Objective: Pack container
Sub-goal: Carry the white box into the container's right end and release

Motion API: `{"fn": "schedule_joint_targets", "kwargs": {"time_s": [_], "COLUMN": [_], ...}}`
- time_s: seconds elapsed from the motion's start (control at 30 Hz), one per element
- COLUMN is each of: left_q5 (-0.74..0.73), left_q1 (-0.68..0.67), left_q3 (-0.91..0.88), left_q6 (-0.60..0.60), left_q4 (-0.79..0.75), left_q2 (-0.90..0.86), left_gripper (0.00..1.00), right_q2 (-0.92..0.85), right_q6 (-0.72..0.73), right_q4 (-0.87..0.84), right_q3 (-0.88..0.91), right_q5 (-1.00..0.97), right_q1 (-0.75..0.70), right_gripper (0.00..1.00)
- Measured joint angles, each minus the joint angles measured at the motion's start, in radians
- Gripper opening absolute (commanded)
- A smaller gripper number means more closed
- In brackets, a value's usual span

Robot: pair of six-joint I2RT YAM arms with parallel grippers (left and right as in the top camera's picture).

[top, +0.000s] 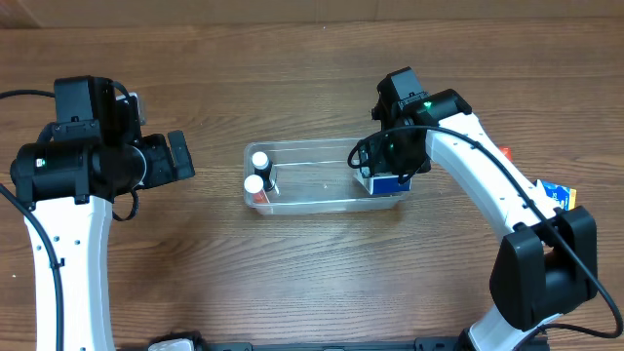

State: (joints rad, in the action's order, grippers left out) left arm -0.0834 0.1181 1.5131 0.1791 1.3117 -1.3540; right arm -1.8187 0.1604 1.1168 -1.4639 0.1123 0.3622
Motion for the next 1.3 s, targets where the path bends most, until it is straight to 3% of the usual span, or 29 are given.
{"fn": "schedule_joint_targets", "kwargs": {"time_s": [0.33,0.4,0.87,1.07,1.2,1.3], "left_q5": [0.0,0.0,0.0,0.0,0.0,0.0], "left_q1": [0.0,0.0,0.0,0.0,0.0,0.0], "left_q3": [0.0,0.0,0.0,0.0,0.0,0.0], "left_q6": [-0.003,-0.003,-0.003,-0.023,-0.026,-0.026], "left_q4": [0.0,0.0,0.0,0.001,0.001,0.001], "left_q2": [0.0,0.0,0.0,0.0,0.0,0.0], "left_gripper": [1.0,1.0,1.0,1.0,1.0,1.0], "right_q2": [0.0,0.0,0.0,0.053,0.193,0.258], "right_q6": [0.011,0.018,0.035,0.062,0.062,0.037], "right_q4": [-0.029,-0.041,-0.015,0.086,0.086,0.106], "right_q3": [0.0,0.0,0.0,-0.074,-0.219,-0.266], "right_q5": [0.0,0.0,-0.001,-0.156,-0.243,-0.274], "right_q1": [0.0,0.0,0.0,-0.01,-0.131,-0.341], "right_gripper": [0.83,1.0,1.0,1.0,1.0,1.0]}}
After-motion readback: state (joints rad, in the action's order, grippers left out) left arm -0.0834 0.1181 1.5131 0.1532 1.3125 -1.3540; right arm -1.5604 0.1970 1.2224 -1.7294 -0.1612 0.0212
